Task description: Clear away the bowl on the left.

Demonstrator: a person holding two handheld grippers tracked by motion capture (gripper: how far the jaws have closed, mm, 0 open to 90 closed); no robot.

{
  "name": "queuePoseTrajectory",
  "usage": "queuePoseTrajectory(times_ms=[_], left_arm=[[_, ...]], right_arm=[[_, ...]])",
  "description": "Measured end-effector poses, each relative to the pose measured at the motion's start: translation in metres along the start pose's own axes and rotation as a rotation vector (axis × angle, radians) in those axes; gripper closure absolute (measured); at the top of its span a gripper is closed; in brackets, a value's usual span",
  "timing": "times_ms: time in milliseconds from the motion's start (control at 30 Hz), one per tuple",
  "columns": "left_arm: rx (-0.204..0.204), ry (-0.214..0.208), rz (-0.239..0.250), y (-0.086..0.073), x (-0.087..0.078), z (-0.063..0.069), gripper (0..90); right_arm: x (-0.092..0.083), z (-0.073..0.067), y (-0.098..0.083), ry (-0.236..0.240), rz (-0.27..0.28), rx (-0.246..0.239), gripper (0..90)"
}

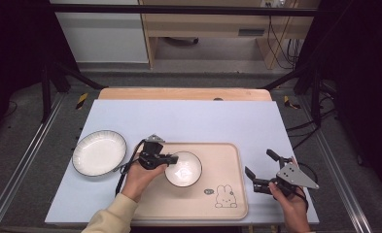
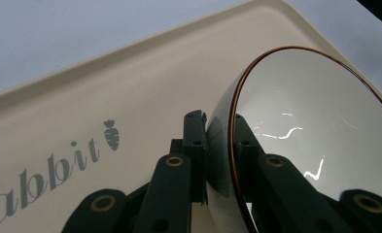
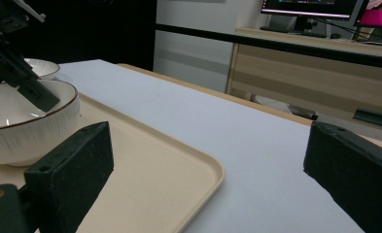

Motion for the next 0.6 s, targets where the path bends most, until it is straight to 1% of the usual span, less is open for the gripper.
queuePoseTrajectory(times_ms=[100, 367, 600], left_arm=[[0.004, 0.005, 0.0, 0.0, 0.0005, -0.0002, 81.0], [-0.022, -0.011, -0.008, -0.0003, 0.002, -0.0032, 81.0], [-0.028, -0.014, -0.014, -0.0004, 0.0025, -0.0049, 81.0]], right_arm=[[-0.0001, 0.0001, 0.0001, -0.001, 0.0, 0.002, 4.2], [0.0001, 0.0002, -0.0002, 0.0, -0.001, 0.001, 4.1], [0.0002, 0.0001, -0.0004, 0.001, -0.003, 0.002, 4.1]])
Point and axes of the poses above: each handheld gripper's, and its own axes: x roughly forward along the jaws, y roughly out of its top, z roughly to its right, the point moved 5 cm from there along x, roughly forward along the jaws, and after that the axes turned 6 degrees about -y, right-handed, at the moved point
